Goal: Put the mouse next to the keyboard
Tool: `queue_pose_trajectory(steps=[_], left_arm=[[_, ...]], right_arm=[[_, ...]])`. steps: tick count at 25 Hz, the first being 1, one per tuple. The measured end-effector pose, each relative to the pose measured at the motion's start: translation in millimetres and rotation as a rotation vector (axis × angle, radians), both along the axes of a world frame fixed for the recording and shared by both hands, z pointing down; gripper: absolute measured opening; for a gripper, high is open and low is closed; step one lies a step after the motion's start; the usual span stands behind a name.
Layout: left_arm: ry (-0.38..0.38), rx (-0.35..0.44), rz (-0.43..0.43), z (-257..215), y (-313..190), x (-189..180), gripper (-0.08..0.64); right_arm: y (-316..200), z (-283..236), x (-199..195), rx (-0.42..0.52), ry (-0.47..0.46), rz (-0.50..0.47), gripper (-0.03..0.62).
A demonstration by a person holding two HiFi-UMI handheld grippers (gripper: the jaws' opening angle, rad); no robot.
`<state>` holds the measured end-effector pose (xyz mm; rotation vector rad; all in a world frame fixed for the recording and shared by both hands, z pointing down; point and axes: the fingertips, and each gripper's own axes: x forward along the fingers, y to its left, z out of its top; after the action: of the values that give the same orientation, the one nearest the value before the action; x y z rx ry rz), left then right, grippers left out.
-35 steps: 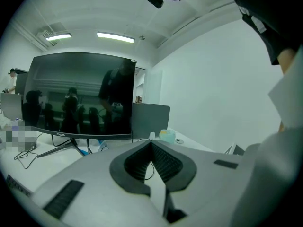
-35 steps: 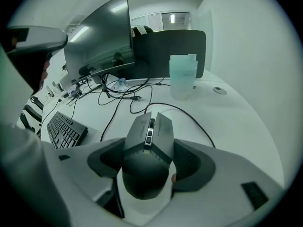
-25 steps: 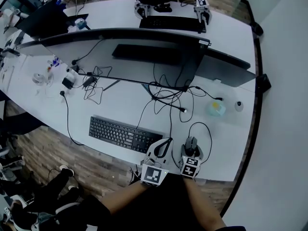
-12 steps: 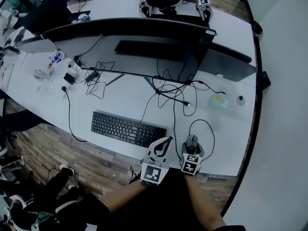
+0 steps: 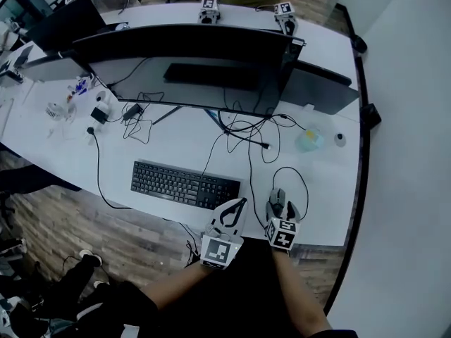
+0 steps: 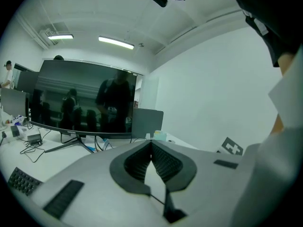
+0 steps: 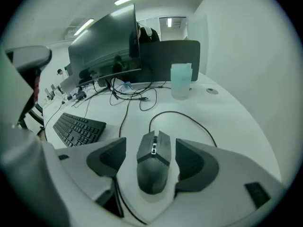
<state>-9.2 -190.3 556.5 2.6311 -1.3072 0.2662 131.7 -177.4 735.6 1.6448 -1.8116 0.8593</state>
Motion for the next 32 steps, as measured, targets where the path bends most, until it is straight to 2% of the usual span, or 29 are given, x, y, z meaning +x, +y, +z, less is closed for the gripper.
queue_pose_trajectory(steps=[4, 8, 12, 13, 15, 18, 21, 23, 26, 29, 32], left_arm=[[0.020, 0.062, 0.037, -14, 20, -1, 0.003], [0.040, 0.056, 0.052, -18, 37, -4, 0.003], [0.044, 0.057, 0.041, -31, 54, -5, 0.003], [0.043, 0.066, 0.037, -37, 57, -5, 0.003], [0.053, 0.088, 0.031, -50, 65, -3, 0.003], [0.038, 0.165, 0.043, -82, 87, 7, 0.003], [0.081, 0.156, 0.009, -101, 115, 16, 0.003], [0.105, 0.150, -0.019, -112, 139, 22, 0.003], [0.158, 0.179, -0.060, -140, 174, 28, 0.003], [0.131, 0.217, -0.061, -153, 212, 41, 0.003], [0.117, 0.200, -0.073, -143, 247, 56, 0.003]], right_arm=[[15, -49, -3, 0.100, -0.041, 0.046, 0.327], [29, -94, -5, 0.200, -0.093, 0.109, 0.327], [48, -142, -12, 0.287, -0.121, 0.081, 0.323], [52, -155, -15, 0.313, -0.129, 0.064, 0.309], [62, -179, -21, 0.368, -0.145, 0.033, 0.198], [83, -213, -24, 0.448, -0.149, -0.004, 0.111], [110, -242, -24, 0.510, -0.195, -0.038, 0.033], [133, -257, -23, 0.527, -0.238, -0.060, 0.018], [165, -278, -24, 0.576, -0.243, -0.116, 0.018], [199, -289, -20, 0.621, -0.208, -0.160, 0.018], [236, -281, -10, 0.616, -0.201, -0.151, 0.018]])
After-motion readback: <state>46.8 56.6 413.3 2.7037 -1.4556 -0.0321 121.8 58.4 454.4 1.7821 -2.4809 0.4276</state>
